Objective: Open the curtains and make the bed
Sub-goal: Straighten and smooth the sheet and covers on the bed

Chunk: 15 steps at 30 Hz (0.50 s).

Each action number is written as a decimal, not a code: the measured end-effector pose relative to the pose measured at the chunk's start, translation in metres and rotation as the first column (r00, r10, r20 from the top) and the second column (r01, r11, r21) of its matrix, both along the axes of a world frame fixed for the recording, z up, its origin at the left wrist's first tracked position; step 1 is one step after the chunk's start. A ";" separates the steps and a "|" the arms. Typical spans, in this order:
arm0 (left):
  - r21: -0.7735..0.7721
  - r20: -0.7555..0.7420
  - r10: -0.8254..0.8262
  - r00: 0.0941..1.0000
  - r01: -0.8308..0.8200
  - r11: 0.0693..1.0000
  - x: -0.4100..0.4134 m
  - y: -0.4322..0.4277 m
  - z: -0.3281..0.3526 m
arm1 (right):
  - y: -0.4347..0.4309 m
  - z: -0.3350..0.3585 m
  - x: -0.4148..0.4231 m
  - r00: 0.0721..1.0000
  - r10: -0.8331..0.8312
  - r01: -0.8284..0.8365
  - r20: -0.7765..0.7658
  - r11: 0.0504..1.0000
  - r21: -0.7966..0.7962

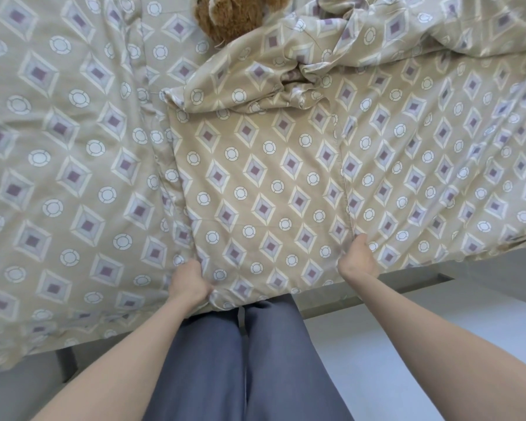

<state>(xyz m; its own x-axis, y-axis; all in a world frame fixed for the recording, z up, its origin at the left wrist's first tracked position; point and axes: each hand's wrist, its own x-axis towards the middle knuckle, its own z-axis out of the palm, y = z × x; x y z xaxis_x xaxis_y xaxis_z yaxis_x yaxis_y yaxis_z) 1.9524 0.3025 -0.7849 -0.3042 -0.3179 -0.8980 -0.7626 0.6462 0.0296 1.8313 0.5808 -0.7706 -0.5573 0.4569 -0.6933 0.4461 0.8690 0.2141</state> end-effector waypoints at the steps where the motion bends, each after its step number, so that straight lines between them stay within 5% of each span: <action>1: -0.008 -0.007 -0.019 1.000 0.019 1.000 0.001 0.000 0.000 | 0.001 -0.001 0.000 1.000 0.002 -0.002 0.007 1.000 0.008; 8: -0.051 -0.006 -0.157 0.988 0.157 0.986 -0.004 0.004 0.008 | -0.003 0.005 -0.010 0.996 -0.082 0.079 -0.044 0.994 -0.074; 15: -0.052 -0.069 0.128 0.989 -0.132 0.990 -0.041 -0.011 0.053 | -0.018 0.050 -0.032 0.979 -0.104 0.064 -0.178 0.974 -0.219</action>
